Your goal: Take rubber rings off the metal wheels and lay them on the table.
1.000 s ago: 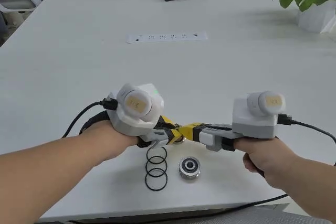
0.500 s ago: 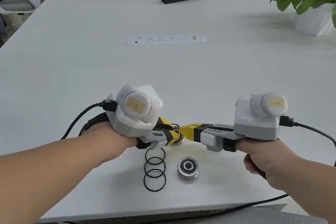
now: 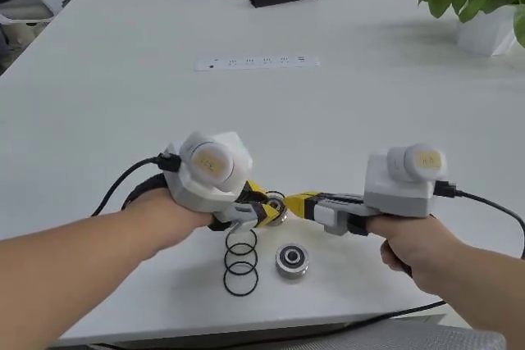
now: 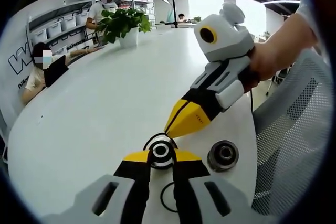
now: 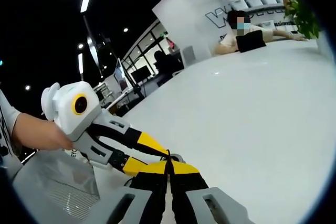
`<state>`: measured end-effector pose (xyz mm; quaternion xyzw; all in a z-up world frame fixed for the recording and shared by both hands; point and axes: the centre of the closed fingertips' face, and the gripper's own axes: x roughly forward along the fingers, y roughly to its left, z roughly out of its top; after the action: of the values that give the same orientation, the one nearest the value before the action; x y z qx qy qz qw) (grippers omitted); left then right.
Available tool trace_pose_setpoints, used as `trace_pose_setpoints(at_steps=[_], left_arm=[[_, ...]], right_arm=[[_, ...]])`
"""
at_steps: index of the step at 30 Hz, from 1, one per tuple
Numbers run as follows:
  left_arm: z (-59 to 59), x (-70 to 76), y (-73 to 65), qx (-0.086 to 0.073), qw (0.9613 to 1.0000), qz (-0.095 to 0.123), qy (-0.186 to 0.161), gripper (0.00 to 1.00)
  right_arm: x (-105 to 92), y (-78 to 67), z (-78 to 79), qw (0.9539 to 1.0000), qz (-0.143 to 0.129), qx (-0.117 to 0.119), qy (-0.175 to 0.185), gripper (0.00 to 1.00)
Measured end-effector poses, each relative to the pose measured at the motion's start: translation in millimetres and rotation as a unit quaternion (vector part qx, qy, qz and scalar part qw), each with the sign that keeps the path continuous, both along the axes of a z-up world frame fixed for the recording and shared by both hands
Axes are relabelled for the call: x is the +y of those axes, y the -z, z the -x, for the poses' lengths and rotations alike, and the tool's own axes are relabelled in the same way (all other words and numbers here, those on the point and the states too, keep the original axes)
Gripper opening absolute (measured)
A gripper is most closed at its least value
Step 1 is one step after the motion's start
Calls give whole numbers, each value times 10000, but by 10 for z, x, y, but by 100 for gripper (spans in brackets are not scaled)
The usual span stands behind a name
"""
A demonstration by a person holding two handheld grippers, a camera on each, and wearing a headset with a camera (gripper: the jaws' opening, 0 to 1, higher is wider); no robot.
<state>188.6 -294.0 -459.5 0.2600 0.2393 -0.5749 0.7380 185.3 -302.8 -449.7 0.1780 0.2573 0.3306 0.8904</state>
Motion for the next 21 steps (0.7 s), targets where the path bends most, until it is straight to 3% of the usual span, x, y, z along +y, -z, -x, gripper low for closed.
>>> trace_pose_setpoints(at_steps=[21], left_arm=[[83,115,-223,58,9995,306,58,27]], right_arm=[[18,-129,34,9998,-190,-54,17,0]])
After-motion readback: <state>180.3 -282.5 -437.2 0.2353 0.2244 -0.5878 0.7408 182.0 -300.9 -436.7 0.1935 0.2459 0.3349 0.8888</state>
